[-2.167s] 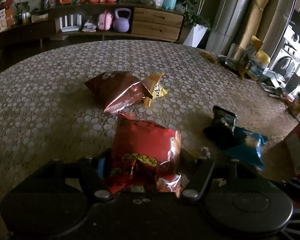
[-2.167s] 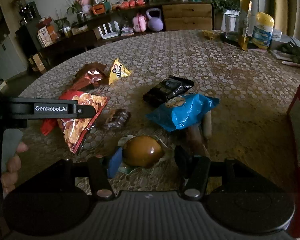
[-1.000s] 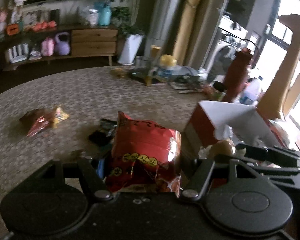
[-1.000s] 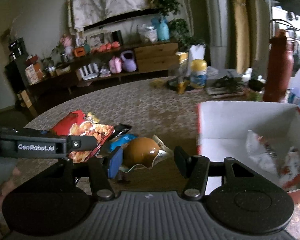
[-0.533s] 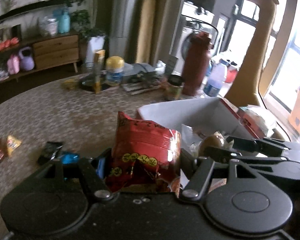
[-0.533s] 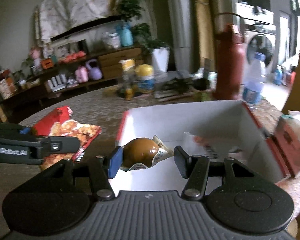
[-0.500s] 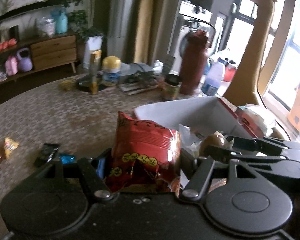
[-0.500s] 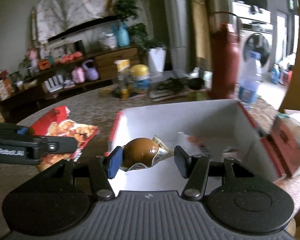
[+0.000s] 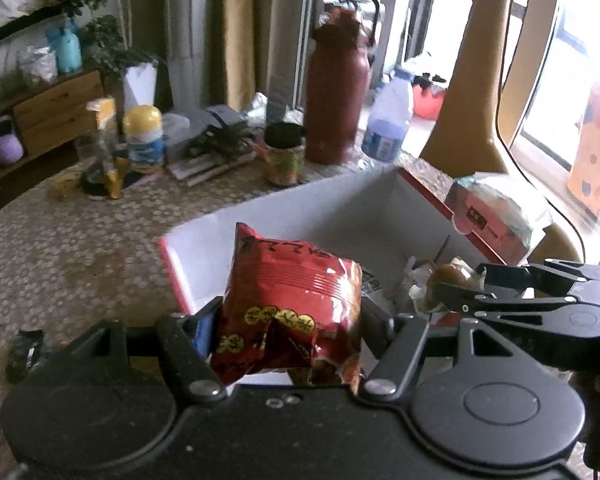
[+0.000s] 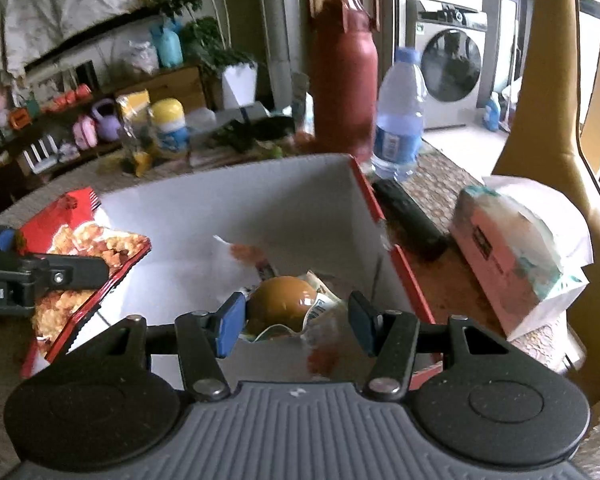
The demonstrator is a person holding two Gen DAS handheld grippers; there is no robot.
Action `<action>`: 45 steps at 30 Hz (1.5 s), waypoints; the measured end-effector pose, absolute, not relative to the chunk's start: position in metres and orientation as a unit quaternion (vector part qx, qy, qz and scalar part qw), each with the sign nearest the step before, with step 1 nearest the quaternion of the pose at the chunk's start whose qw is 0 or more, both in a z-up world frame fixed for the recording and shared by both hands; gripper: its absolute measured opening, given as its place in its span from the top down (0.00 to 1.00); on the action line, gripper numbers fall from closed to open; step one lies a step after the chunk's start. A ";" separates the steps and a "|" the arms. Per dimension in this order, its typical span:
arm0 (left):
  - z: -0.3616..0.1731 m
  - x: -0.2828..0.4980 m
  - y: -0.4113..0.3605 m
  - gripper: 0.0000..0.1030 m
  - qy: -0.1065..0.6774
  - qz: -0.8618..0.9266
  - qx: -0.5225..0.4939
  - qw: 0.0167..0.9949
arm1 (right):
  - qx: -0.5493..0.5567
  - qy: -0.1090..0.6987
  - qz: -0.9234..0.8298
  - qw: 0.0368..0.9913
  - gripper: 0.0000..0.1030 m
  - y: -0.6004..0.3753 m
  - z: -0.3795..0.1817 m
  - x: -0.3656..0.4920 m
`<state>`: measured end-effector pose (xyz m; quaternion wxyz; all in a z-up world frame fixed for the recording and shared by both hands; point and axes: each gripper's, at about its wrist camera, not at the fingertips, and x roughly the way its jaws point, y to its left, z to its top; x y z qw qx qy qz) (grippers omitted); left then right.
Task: Organize snacks
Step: 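Carry the red chip bag and brown snack into the red box with both tools, then open both tools to release the snacks inside the box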
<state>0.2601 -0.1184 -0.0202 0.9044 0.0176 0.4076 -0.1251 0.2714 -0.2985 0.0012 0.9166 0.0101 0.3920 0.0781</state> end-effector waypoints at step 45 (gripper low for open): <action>-0.051 0.265 -0.133 0.12 0.450 -0.125 0.035 0.884 | 0.004 0.390 0.088 0.916 0.31 -0.294 0.014 0.253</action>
